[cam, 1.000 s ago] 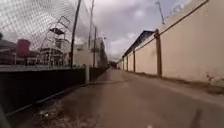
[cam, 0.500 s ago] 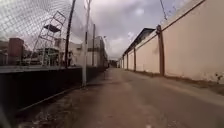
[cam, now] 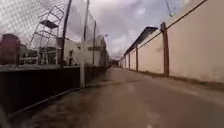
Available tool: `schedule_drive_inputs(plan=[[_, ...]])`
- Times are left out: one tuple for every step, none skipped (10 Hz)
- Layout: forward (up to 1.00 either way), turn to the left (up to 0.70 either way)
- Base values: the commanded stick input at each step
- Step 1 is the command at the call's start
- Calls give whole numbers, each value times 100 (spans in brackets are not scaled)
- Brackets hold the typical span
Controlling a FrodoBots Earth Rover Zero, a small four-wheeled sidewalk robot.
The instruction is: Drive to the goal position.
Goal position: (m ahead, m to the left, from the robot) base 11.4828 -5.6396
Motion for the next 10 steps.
schedule_drive_inputs(plan=[[70,0],[70,0],[70,0],[70,0],[70,0],[70,0],[70,0],[70,0],[70,0],[70,0]])
